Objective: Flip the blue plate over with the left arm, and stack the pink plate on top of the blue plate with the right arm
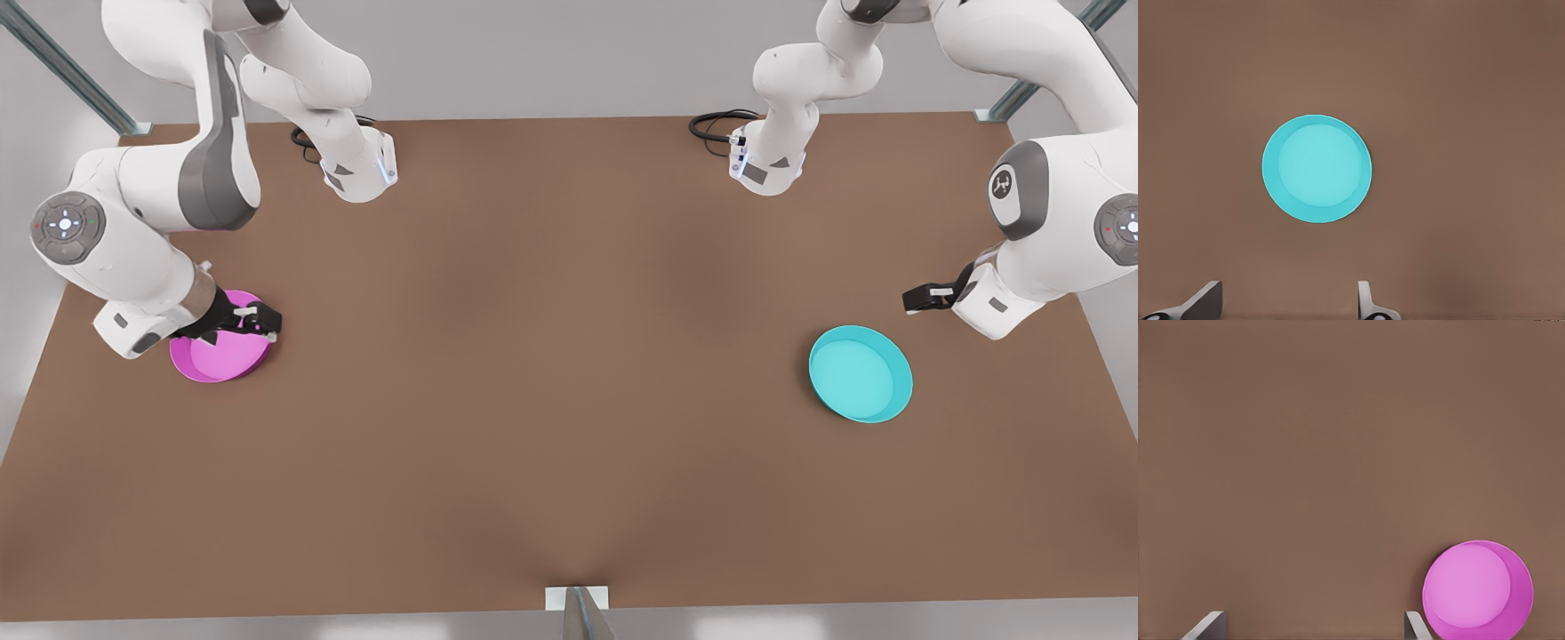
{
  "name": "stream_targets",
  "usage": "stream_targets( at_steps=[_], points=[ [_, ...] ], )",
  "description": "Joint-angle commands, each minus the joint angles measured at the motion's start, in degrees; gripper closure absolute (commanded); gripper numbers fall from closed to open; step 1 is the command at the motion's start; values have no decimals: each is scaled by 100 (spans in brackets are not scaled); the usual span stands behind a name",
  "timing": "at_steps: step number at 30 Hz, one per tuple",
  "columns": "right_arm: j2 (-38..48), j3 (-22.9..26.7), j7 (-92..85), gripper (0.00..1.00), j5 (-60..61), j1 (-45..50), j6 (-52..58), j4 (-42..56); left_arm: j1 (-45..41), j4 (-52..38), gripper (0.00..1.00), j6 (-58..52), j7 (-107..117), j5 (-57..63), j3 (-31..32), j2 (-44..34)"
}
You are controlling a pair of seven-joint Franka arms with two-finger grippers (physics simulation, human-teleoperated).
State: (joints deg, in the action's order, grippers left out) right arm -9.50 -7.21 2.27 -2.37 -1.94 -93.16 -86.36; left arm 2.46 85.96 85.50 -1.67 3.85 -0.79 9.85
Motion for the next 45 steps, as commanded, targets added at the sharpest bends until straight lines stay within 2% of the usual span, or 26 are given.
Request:
stream_targets(
  at_steps=[1,3,5,7,10,12,15,28,29,30,31,32,39,45],
  points=[
    [-8,0,-7,0,18,-17,17,57,8,0,0,2,0,2,0,0],
    [-8,0,-16,0,9,-17,18,75,306,0,0,11,-201,-181,9,148],
    [-43,0,-7,0,0,1,26,84,1238,0,0,151,-1598,-1078,0,798],
    [-43,0,-16,0,9,-8,26,84,1950,26,0,731,-2232,-1685,0,1546],
    [-52,0,-16,0,9,10,26,84,2241,149,0,1654,-3129,-1931,0,2232],
    [-131,0,2,0,18,27,18,84,2276,483,0,2190,-3445,-2186,0,2399],
    [-131,0,-16,0,26,10,18,119,2408,501,0,2551,-3885,-2230,0,2820],
    [-140,-9,-33,0,-53,-17,26,128,2364,501,0,2534,-3999,-2459,9,3260],
    [-131,0,-16,0,-70,1,26,128,2355,501,6,2533,-3999,-2459,18,3278],
    [-131,0,-25,0,-70,-34,26,137,2355,501,16,2533,-3999,-2459,18,3287],
    [-140,9,-16,0,-79,-34,26,268,2355,501,31,2533,-3999,-2459,17,3296],
    [-149,9,-7,0,-79,-34,35,268,2355,501,37,2533,-3999,-2459,18,3296],
    [-149,9,-16,0,-79,-78,88,277,2355,501,39,2533,-4008,-2459,18,3383],
    [-158,9,-33,0,-70,-52,88,277,2355,501,49,2533,-4061,-2459,18,3436]
  ],
)
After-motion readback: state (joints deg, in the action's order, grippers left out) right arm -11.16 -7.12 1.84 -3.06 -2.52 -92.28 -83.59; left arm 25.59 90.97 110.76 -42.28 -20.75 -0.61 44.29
